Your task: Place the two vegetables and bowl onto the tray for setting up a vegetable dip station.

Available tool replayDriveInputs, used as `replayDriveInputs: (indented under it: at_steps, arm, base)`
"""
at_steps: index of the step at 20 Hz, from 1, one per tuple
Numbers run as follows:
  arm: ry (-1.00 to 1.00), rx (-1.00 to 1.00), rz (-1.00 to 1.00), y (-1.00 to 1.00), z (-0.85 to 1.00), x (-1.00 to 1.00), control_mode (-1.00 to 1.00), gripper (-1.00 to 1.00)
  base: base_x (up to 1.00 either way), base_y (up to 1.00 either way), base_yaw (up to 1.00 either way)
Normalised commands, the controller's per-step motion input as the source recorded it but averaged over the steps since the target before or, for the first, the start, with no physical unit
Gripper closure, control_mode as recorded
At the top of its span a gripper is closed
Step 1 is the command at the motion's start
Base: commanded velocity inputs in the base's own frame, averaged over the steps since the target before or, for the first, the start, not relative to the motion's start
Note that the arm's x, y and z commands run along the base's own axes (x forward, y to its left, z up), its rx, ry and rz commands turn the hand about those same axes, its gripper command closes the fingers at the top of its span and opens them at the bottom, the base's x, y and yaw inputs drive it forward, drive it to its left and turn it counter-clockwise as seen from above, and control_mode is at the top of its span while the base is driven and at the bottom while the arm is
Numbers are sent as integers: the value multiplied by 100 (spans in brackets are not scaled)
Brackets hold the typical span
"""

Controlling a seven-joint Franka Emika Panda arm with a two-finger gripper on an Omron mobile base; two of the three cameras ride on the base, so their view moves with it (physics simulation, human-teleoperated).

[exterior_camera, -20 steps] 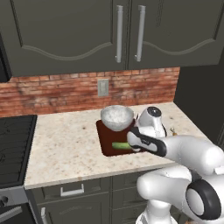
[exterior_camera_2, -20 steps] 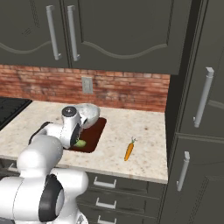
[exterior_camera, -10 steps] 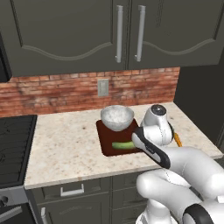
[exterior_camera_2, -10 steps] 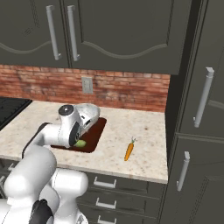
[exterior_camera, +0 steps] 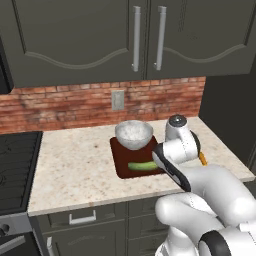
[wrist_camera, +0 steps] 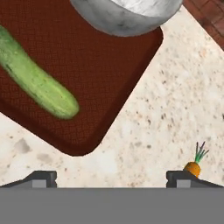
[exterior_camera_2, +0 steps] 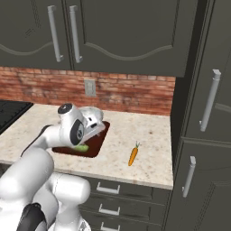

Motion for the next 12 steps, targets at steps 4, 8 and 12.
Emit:
replayDriveInputs:
  at_steps: [4,8,12]
  arm:
    - [1,0,-36,-37,4,0,-100,-100]
    - [0,0,-32,-45,2,-1,-100,-100]
    - [0,11,-20,-57,0,-7,-100,-100]
  base:
    - [0,0,0]
    - [0,0,0]
    - [0,0,0]
